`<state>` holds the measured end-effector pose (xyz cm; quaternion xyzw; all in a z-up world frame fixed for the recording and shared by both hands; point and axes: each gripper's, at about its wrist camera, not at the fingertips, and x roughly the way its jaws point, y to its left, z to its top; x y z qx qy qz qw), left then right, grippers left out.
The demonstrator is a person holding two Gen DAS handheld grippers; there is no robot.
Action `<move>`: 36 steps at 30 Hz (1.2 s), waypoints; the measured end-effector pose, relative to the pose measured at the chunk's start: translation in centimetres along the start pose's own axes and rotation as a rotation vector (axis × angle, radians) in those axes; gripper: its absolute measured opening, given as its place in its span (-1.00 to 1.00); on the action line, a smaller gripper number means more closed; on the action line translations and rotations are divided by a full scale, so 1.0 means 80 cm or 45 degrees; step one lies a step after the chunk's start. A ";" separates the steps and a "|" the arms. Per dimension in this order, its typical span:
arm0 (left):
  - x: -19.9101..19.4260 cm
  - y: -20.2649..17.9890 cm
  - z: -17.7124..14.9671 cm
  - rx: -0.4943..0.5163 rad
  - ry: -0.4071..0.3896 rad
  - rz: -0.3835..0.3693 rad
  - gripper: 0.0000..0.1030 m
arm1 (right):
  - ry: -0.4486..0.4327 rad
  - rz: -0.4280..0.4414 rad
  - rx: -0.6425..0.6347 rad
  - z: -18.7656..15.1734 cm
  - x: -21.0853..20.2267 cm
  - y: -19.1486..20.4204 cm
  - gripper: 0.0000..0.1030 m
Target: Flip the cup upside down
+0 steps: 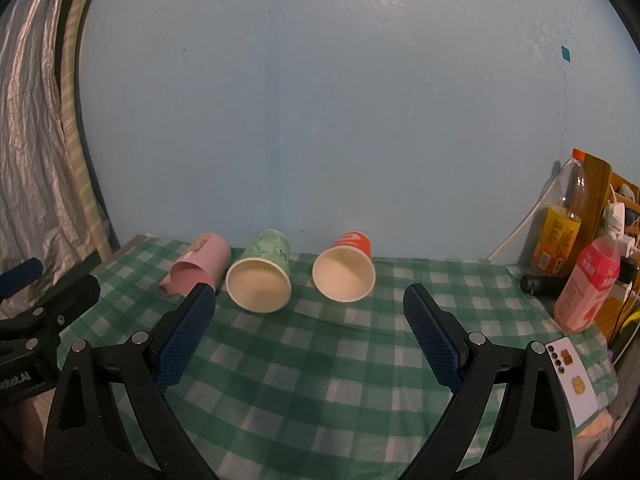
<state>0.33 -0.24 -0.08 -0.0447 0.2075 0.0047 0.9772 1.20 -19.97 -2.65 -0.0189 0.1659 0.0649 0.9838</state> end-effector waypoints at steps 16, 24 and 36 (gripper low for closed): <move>-0.001 -0.001 -0.001 0.002 0.005 -0.018 0.99 | 0.008 0.000 0.007 -0.002 0.000 -0.001 0.82; -0.001 0.000 -0.002 0.002 0.007 -0.018 0.99 | 0.012 0.002 0.010 -0.002 0.001 0.000 0.82; -0.001 -0.001 -0.002 -0.001 0.007 -0.012 0.99 | 0.016 0.004 0.010 -0.002 0.003 -0.001 0.82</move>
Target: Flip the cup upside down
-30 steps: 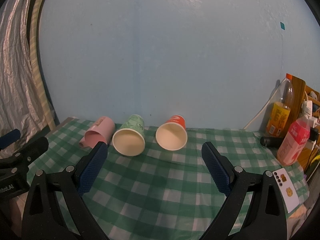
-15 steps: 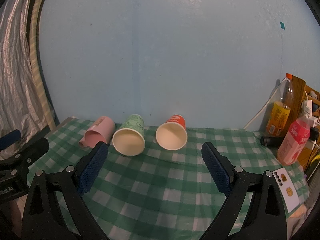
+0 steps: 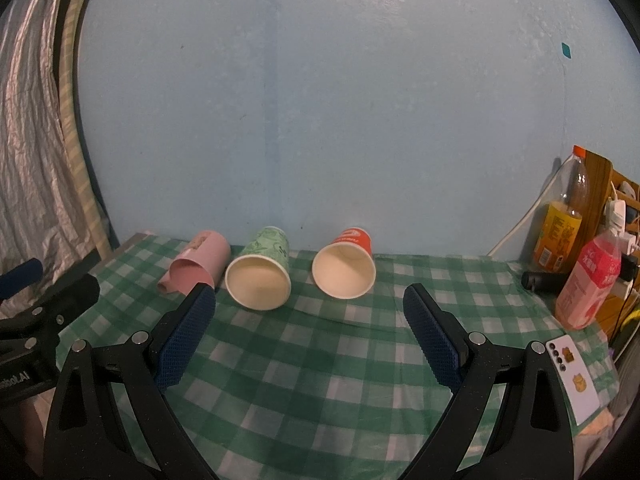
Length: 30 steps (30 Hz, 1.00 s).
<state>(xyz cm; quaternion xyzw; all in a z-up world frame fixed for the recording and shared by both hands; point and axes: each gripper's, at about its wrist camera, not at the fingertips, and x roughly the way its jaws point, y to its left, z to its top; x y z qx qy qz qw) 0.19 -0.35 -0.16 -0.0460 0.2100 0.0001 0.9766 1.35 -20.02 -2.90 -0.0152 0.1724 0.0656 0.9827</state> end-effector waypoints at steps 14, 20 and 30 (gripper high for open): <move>0.000 0.000 0.000 0.000 0.004 -0.002 0.99 | 0.002 0.001 0.000 -0.001 0.001 0.000 0.82; 0.004 -0.001 -0.001 -0.010 0.020 -0.004 0.99 | 0.013 0.006 0.001 -0.004 0.004 0.002 0.82; 0.023 0.005 0.002 -0.024 0.057 0.046 0.99 | 0.057 0.047 0.004 -0.004 0.023 0.003 0.82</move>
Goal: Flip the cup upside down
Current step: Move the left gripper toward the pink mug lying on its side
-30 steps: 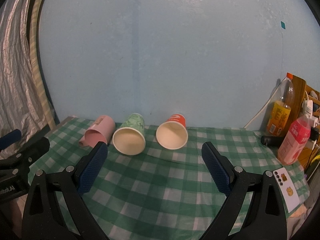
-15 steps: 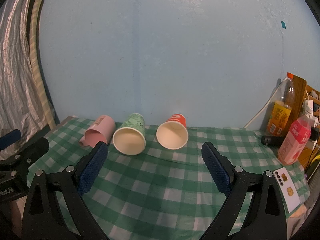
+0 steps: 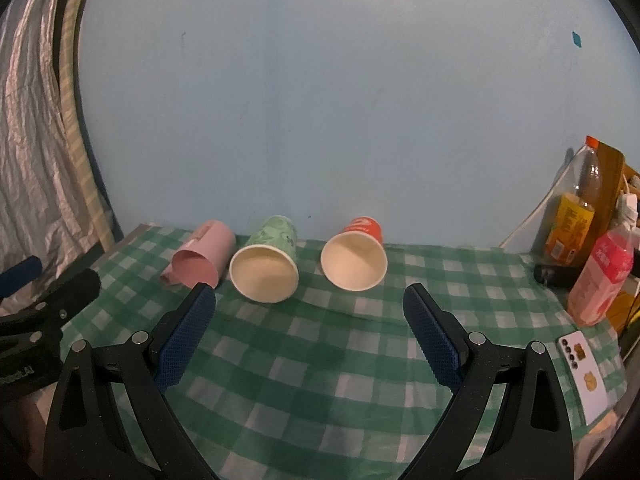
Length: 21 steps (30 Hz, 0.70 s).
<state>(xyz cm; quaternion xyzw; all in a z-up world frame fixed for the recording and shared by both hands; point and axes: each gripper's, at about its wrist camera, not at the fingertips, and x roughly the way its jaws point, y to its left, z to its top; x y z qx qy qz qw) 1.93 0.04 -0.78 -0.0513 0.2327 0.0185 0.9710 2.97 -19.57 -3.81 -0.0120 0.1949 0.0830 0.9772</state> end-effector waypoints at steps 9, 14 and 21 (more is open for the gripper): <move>0.032 0.009 0.028 0.028 0.094 -0.019 0.99 | 0.035 0.015 0.023 0.021 0.023 -0.006 0.82; 0.056 0.018 0.050 0.065 0.147 0.027 0.99 | 0.103 0.084 0.010 0.039 0.045 -0.005 0.82; 0.100 0.041 0.076 0.033 0.234 0.085 0.99 | 0.213 0.163 -0.009 0.063 0.081 -0.003 0.82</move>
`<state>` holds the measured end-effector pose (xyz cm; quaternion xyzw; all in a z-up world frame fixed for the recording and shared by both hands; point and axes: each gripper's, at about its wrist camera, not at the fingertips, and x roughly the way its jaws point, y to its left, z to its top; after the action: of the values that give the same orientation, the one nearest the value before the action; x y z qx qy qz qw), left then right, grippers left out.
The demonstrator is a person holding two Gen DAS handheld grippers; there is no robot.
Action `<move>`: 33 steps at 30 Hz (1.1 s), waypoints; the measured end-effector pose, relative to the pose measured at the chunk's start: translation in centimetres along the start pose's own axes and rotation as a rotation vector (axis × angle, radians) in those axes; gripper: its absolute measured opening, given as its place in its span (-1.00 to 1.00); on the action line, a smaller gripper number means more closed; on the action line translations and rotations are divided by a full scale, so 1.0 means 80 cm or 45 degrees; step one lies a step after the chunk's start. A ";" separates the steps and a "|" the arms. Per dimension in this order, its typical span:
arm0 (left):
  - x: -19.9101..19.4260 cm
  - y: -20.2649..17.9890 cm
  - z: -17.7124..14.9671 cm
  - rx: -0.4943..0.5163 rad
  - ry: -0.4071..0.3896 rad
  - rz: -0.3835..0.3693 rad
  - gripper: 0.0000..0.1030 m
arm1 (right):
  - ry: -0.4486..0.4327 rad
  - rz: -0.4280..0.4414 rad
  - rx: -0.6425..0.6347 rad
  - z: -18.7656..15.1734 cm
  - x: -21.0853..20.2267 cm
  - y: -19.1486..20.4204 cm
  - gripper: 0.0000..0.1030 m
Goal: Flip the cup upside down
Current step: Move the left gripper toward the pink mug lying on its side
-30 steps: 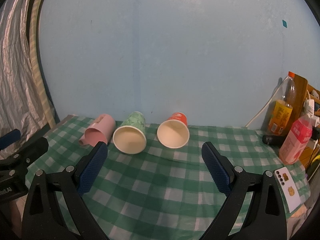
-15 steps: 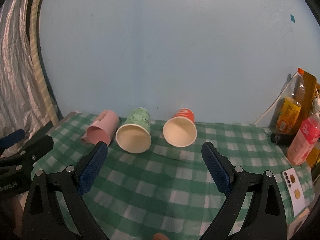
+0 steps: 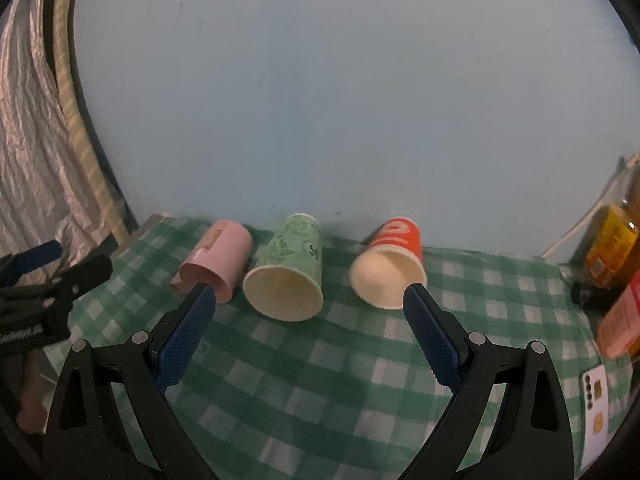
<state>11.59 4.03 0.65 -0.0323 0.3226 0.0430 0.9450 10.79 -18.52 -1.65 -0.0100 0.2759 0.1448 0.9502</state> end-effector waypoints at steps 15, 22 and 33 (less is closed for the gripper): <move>0.134 -0.015 0.038 -0.025 0.330 -0.044 0.99 | 0.208 0.213 0.069 0.072 0.062 0.001 0.82; 0.169 -0.020 0.047 -0.044 0.416 -0.070 0.99 | 0.337 0.315 0.147 0.086 0.107 0.008 0.82; 0.229 -0.028 0.043 -0.045 0.549 -0.093 0.81 | 0.449 0.321 0.218 0.099 0.147 0.009 0.82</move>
<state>28.33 3.19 -7.77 -0.0689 0.5150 0.0065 0.8544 24.23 -13.89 -1.10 0.0803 0.4479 0.2345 0.8591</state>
